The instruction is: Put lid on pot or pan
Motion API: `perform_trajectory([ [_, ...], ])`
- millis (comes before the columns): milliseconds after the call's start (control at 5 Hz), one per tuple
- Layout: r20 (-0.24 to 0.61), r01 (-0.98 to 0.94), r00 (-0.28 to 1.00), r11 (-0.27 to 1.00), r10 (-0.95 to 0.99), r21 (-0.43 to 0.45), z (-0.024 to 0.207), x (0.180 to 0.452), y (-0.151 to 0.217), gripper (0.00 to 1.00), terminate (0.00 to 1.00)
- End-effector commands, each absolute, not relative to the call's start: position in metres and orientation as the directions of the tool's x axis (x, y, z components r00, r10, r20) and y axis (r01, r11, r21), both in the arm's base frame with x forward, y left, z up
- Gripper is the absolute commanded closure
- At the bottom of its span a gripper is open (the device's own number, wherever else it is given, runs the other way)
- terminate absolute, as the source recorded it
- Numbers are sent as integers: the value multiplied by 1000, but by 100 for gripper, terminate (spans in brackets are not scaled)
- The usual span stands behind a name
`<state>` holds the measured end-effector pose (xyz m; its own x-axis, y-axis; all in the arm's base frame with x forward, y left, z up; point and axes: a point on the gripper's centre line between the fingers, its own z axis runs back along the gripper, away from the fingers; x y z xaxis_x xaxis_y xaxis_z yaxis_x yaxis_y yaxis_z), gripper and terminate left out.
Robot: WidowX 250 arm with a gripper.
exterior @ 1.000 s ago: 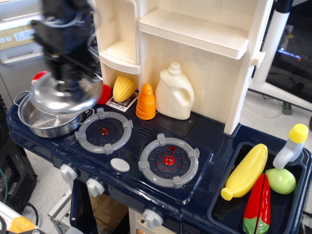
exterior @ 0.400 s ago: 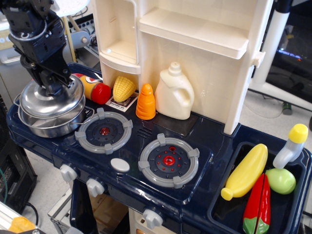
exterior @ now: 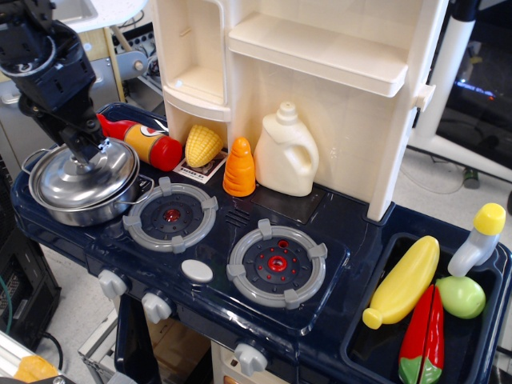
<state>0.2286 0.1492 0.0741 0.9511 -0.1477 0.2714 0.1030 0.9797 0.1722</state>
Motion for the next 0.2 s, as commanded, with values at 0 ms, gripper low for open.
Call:
perform_trajectory([
  [0, 296, 109, 940, 973, -167, 202, 86, 235, 154, 0, 100],
])
